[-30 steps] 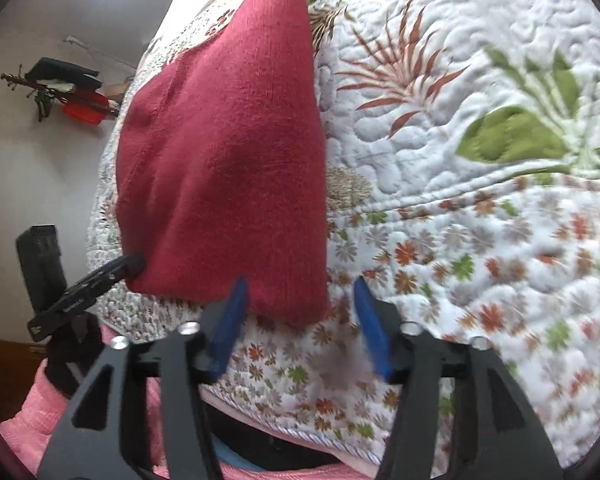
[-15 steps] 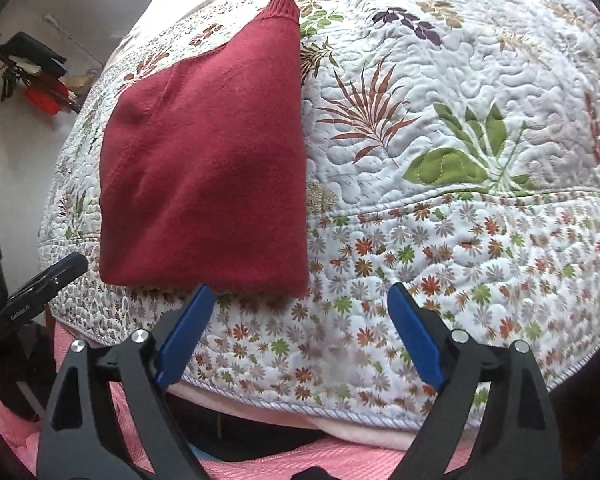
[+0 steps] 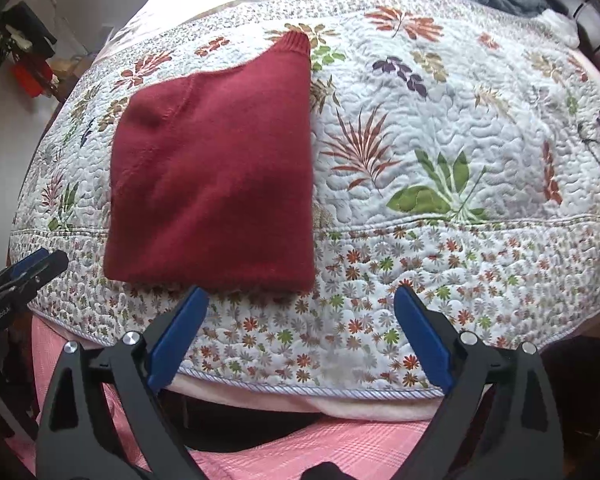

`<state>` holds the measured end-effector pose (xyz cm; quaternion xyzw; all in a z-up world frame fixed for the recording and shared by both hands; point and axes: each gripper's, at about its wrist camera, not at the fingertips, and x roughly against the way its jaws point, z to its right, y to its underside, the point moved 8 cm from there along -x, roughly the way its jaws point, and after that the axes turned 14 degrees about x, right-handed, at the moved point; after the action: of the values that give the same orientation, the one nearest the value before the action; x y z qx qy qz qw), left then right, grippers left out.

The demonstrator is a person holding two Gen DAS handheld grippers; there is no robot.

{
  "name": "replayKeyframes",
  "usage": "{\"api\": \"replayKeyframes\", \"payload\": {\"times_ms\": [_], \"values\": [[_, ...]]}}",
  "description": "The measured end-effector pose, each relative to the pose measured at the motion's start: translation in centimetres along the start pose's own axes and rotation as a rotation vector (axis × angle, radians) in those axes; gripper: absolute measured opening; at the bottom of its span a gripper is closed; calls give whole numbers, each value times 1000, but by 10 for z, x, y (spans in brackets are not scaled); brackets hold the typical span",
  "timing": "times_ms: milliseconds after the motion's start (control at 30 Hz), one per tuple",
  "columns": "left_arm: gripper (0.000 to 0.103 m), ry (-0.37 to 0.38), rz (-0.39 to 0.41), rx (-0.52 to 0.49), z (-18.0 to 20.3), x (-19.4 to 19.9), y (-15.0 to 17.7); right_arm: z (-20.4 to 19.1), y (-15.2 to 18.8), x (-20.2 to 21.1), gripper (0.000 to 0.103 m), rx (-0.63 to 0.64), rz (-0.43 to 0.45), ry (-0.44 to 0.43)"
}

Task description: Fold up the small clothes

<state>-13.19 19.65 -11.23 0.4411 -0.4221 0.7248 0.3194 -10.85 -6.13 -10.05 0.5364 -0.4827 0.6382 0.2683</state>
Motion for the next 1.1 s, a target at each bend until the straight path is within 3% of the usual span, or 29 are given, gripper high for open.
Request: {"api": "replayKeyframes", "payload": {"times_ms": [500,767,1100], "values": [[83,-22,8,-10,13,33,4,-15,-8,38,97,33,35,67],[83,-62,73,-57,21,53,6,-23,-8,55,97,30,58,60],[83,-89,125,-64,23,63,3,-25,-10,73,97,46,81,116]]}}
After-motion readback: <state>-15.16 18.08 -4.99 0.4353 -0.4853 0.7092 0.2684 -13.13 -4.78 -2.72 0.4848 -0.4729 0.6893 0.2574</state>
